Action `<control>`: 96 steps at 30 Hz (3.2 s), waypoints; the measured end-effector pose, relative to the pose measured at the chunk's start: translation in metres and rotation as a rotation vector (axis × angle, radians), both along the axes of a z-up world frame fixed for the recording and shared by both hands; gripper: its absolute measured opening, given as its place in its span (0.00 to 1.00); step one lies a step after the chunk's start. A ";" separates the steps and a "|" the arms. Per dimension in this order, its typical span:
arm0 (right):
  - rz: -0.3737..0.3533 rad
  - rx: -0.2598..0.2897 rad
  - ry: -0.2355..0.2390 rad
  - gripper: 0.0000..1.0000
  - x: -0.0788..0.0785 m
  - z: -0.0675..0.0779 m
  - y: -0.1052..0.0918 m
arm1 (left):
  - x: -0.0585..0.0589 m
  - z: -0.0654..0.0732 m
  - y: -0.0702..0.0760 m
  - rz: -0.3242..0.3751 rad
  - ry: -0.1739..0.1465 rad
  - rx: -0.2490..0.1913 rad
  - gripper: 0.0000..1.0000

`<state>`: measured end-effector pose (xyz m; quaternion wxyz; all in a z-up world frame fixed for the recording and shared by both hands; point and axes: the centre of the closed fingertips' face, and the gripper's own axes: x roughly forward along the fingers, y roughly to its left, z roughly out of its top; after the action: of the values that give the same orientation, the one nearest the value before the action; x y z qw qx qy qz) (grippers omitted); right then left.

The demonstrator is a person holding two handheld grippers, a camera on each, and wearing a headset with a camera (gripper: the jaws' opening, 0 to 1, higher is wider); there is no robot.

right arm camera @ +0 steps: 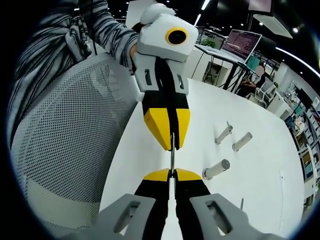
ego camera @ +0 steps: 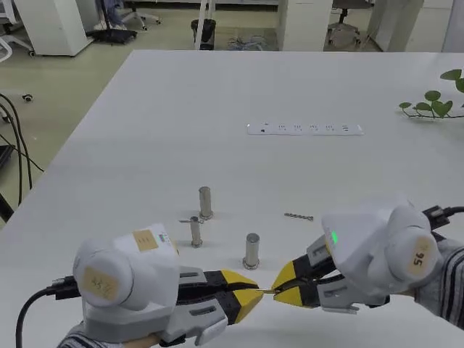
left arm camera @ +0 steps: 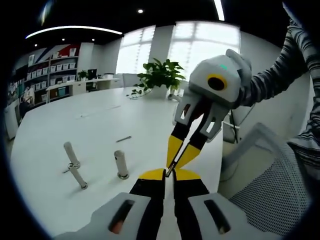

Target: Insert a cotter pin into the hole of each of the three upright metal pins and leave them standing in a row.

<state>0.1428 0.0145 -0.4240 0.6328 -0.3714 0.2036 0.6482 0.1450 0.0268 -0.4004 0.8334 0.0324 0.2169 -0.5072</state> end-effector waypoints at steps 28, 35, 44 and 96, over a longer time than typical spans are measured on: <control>-0.287 -0.081 -0.110 0.00 0.067 -0.011 -0.029 | 0.056 -0.018 0.016 0.335 -0.149 0.148 0.28; -0.303 -0.142 -0.169 0.00 0.081 -0.019 -0.033 | 0.067 -0.029 0.017 0.401 -0.116 0.138 0.27; -0.312 -0.164 -0.151 0.00 0.088 -0.030 -0.032 | 0.081 -0.043 0.016 0.439 -0.085 0.149 0.24; -0.261 -0.169 -0.157 0.00 0.091 -0.024 -0.029 | 0.101 -0.078 -0.002 0.440 -0.007 0.171 0.09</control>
<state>0.2337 -0.0141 -0.4478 0.6921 -0.4431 0.2540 0.5101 0.2463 0.0247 -0.4783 0.9190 0.0566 0.2580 -0.2928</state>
